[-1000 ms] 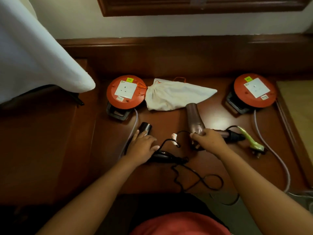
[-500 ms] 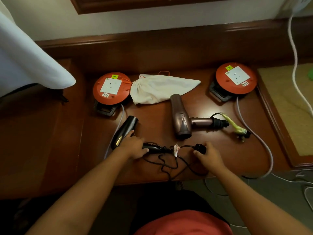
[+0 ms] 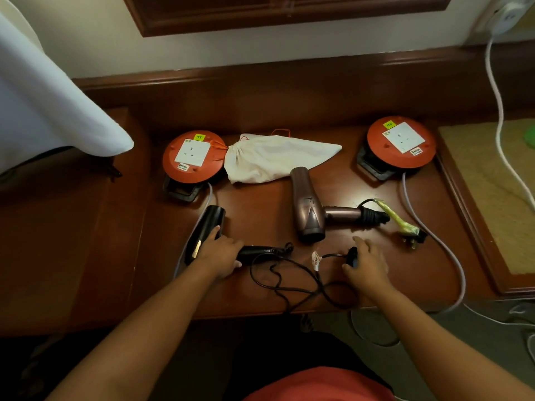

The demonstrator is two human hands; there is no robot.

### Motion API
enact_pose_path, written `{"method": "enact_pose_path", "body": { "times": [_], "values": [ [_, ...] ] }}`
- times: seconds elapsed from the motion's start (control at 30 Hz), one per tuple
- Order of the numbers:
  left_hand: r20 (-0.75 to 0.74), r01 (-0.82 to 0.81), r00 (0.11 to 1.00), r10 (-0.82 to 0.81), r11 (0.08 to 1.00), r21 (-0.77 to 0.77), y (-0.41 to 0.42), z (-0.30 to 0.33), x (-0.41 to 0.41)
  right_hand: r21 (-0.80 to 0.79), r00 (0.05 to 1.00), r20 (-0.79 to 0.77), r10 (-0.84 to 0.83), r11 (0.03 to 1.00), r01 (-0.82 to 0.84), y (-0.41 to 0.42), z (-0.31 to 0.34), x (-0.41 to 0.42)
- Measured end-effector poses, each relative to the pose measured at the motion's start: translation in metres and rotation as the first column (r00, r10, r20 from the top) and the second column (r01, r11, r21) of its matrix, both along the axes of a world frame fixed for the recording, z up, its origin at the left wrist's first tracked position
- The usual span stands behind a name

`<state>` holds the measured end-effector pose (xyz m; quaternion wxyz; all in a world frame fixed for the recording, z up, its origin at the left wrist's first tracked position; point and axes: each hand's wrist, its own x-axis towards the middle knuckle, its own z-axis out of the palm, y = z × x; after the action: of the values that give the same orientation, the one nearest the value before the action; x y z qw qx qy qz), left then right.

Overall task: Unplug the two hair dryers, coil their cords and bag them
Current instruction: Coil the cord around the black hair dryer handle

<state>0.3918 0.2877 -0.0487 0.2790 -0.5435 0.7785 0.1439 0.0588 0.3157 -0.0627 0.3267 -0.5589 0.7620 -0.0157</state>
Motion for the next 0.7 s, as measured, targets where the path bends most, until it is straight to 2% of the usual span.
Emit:
{"method": "enact_pose_path", "body": {
  "times": [0.07, 0.2, 0.3, 0.37, 0.43, 0.53, 0.63, 0.7],
  "values": [
    [0.017, 0.008, 1.0, -0.007, 0.999, -0.051, 0.001, 0.008, 0.004, -0.077, 0.992, -0.106, 0.066, 0.994, -0.074, 0.0, 0.002, 0.008],
    [0.049, 0.055, 0.998, -0.045, 0.976, -0.209, -0.004, 0.034, 0.017, -0.289, 0.99, 0.043, 0.136, 0.95, -0.117, -0.003, 0.015, 0.04],
    [0.084, 0.063, 0.996, -0.038, 0.945, -0.32, -0.012, 0.061, 0.025, -0.258, 0.948, 0.091, 0.304, 0.927, -0.273, -0.001, 0.015, 0.059],
    [0.102, 0.06, 0.995, -0.023, 0.924, -0.378, -0.016, 0.08, 0.026, -0.199, 0.908, -0.009, 0.42, 0.889, -0.413, 0.005, 0.004, 0.061],
    [0.091, 0.02, 0.996, 0.024, 0.895, -0.446, -0.02, 0.095, 0.028, -0.204, 0.884, -0.099, 0.457, 0.86, -0.468, 0.01, -0.005, 0.055],
    [0.016, -0.089, 0.993, 0.117, 0.831, -0.549, -0.026, 0.113, 0.033, -0.286, 0.906, -0.068, 0.417, 0.862, -0.418, 0.005, -0.014, 0.046],
    [-0.087, -0.235, 0.969, 0.229, 0.763, -0.603, -0.037, 0.133, 0.033, -0.368, 0.959, 0.105, 0.265, 0.906, -0.21, -0.009, 0.007, 0.051],
    [-0.11, -0.262, 0.962, 0.249, 0.736, -0.624, -0.046, 0.146, 0.029, -0.352, 0.96, 0.07, 0.271, 0.907, -0.231, -0.021, 0.02, 0.064]
  ]
}}
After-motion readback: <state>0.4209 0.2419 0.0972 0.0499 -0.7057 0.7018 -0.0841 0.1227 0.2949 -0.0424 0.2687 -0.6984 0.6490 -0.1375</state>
